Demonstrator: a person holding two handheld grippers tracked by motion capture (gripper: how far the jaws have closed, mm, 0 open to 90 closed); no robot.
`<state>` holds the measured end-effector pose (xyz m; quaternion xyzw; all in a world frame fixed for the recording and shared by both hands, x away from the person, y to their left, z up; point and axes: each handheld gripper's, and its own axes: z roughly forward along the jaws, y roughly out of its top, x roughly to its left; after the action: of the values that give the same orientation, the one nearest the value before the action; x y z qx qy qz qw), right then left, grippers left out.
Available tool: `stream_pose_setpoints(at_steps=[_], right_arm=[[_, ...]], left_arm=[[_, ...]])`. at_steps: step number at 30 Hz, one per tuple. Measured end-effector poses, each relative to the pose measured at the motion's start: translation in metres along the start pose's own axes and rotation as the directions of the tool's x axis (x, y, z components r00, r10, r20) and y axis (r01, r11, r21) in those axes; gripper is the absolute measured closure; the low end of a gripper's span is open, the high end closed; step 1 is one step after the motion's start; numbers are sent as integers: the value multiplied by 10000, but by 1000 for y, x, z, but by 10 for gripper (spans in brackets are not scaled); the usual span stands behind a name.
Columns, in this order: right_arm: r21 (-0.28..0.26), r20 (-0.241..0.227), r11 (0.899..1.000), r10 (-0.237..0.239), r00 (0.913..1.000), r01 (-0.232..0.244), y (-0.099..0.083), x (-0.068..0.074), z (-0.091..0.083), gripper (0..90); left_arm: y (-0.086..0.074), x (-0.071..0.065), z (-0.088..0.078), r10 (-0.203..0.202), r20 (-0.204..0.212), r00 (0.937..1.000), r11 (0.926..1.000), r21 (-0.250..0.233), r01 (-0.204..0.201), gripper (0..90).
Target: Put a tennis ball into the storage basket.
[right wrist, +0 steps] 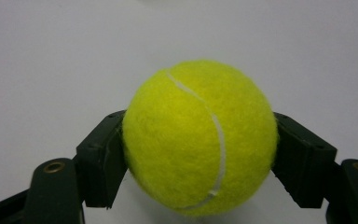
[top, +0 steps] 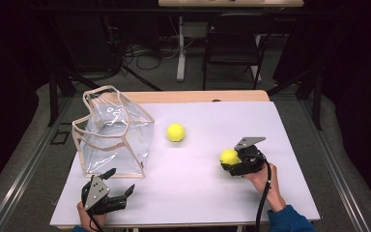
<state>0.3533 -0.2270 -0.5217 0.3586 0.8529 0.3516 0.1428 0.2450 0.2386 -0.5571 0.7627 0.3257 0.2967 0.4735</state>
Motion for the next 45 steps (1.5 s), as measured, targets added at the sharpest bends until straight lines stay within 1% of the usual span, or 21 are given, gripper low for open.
stream_pose_setpoints(at_steps=[4,13,16,21,24,29,45], right_arm=[[72,-3,9999,-71,10000,71,1,2,-2,261],[189,-42,9998,-73,10000,74,2,4,-5,261],[266,-7,9995,-188,9998,188,4,5,-6,261],[273,13,9991,-326,9995,325,9,7,-10,261],[291,8,9990,-329,9995,328,13,8,-12,261],[307,-49,9981,-527,9986,528,20,10,-15,261],[401,-160,9962,-767,9969,773,34,14,-20,261]], left_arm=[[0,0,0,-2,-8,10000,10000,18,2,159],[0,0,0,28,12,10000,10000,15,-29,159],[0,0,0,4,28,10000,10000,-2,-4,159],[0,0,0,-7,28,10000,10000,-13,7,159],[0,0,0,12,15,10000,10000,-8,-12,159],[0,0,0,4,17,10000,10000,-17,-4,159],[0,0,0,-3,16,10000,10000,-43,3,159]])
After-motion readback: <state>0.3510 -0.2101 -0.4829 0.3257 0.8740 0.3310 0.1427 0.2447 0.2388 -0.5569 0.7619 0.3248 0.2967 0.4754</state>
